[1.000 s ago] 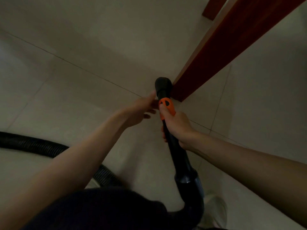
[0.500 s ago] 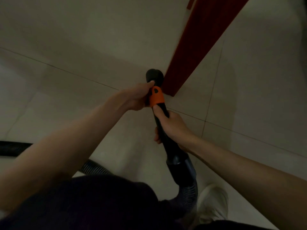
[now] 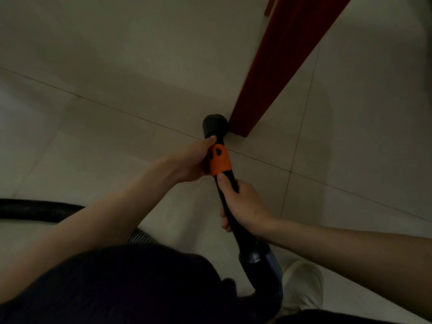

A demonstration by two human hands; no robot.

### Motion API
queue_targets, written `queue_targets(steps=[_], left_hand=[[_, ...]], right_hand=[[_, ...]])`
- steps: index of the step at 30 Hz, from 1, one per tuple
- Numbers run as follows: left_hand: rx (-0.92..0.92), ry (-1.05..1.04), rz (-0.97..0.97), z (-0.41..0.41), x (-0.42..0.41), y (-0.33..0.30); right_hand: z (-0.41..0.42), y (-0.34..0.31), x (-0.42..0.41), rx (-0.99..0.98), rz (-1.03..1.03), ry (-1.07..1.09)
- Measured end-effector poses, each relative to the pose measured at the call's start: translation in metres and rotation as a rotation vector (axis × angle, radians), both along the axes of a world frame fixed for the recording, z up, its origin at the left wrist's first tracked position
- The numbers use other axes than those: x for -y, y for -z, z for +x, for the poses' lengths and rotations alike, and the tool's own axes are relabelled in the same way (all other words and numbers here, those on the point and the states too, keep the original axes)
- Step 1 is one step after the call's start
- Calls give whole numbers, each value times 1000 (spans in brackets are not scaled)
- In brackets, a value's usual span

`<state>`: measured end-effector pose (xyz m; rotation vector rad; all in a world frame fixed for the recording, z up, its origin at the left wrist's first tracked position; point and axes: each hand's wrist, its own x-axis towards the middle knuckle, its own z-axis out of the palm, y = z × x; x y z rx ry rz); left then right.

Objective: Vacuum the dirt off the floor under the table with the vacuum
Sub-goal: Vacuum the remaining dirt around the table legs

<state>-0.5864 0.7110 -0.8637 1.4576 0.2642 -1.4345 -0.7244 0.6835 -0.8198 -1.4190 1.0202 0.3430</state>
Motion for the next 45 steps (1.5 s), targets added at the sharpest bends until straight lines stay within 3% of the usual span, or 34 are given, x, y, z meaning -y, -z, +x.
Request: queue_targets(steps=[9,26,45], left_hand=[[-20,103,11,-30,2,-4],[-51,390,-72,-87,50,-6],[51,20,-30,-76,38,-15]], right_hand=[[-31,-5,-4,-61,59,111],[-80,-7,6,-214,-76,395],[-66,-10,34,-102,-135,97]])
